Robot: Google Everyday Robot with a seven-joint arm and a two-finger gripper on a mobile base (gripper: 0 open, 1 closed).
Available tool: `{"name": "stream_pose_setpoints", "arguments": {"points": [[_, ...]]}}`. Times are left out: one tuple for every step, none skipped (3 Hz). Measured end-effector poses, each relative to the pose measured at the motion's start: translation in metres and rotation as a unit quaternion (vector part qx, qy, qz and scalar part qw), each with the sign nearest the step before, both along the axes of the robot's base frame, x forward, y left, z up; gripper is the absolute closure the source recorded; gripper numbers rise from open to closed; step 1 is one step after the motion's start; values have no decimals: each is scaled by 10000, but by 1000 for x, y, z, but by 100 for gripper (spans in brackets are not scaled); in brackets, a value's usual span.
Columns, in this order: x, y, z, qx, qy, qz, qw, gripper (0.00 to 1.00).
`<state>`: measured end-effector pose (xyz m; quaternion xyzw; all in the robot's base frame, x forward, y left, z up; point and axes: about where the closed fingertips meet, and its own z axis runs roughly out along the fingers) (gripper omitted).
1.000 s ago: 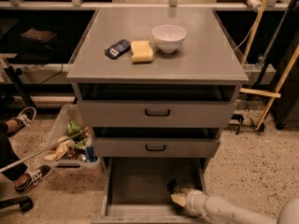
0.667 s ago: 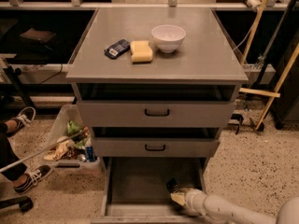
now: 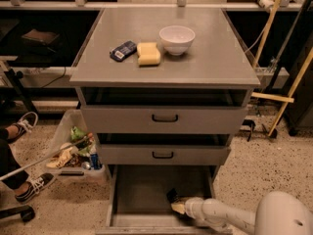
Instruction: Place rxbar chocolate into bottom drawer
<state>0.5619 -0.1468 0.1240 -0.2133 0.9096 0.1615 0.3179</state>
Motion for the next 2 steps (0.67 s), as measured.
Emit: {"name": "stream_pose_setpoints", "arguments": {"points": [[4, 4, -1, -10, -14, 29, 10000, 81], [4, 4, -1, -10, -14, 29, 10000, 58]]}}
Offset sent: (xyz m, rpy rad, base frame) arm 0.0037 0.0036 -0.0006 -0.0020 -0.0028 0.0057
